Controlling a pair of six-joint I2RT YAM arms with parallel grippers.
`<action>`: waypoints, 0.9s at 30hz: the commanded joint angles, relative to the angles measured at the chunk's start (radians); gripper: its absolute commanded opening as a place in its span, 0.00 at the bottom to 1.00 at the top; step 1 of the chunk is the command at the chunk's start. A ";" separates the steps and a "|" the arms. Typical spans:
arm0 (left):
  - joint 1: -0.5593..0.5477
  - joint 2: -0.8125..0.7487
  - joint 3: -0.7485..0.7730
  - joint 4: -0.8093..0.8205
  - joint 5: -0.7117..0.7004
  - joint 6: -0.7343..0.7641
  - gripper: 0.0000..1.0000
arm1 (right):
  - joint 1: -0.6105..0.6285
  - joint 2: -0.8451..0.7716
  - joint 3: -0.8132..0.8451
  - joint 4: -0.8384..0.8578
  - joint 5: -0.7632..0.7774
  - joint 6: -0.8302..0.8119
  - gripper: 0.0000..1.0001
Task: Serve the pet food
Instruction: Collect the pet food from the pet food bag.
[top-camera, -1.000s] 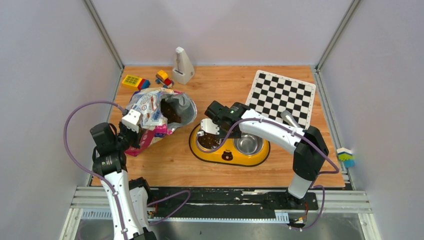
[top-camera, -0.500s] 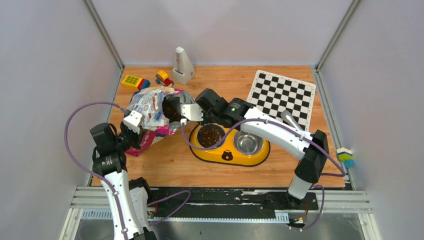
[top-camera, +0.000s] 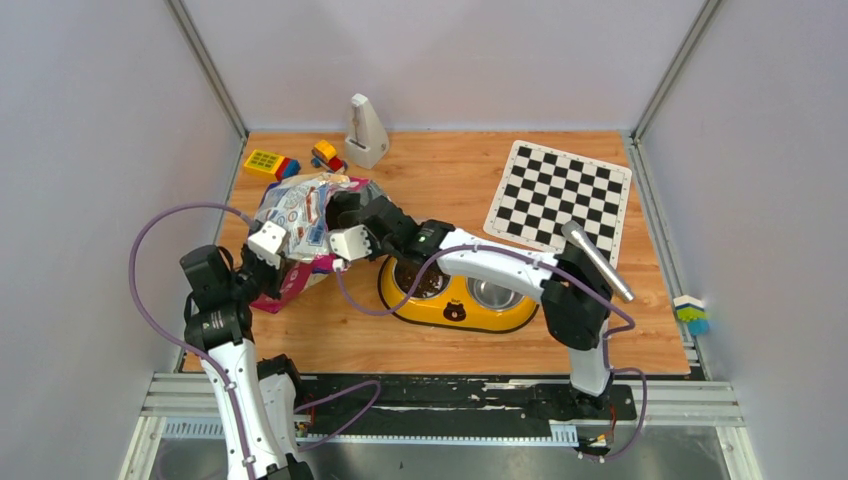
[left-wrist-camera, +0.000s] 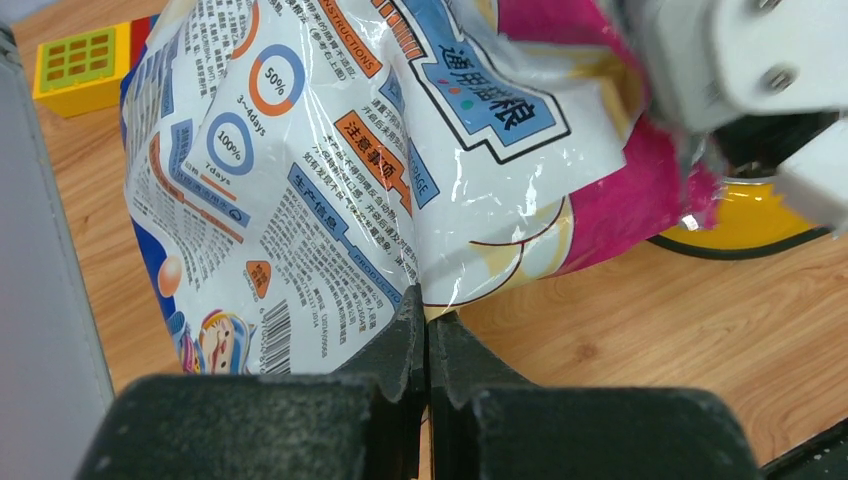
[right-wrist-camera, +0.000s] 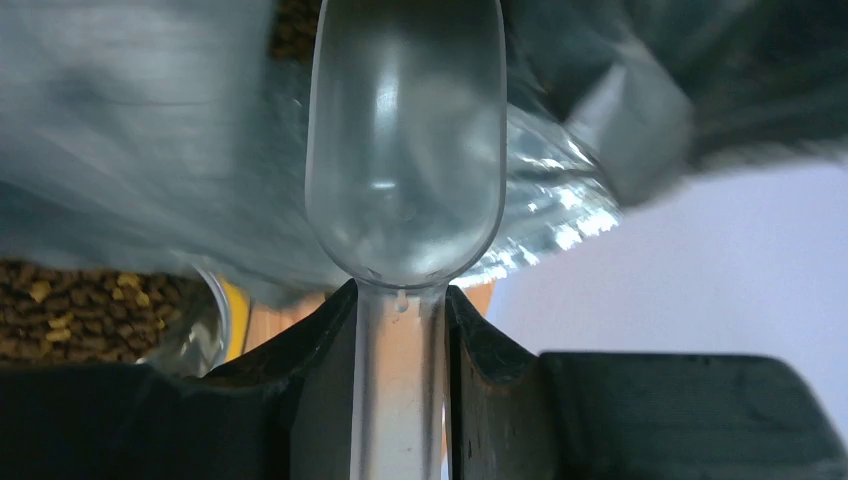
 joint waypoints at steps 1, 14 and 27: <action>0.006 -0.008 0.125 0.095 0.138 -0.015 0.00 | -0.012 0.081 0.022 0.140 -0.050 -0.064 0.00; 0.010 0.007 0.187 0.046 0.096 0.030 0.00 | -0.127 0.111 0.113 0.066 -0.311 0.133 0.00; 0.029 0.045 0.270 0.104 0.115 -0.041 0.00 | -0.141 0.189 0.137 -0.093 -0.452 0.137 0.00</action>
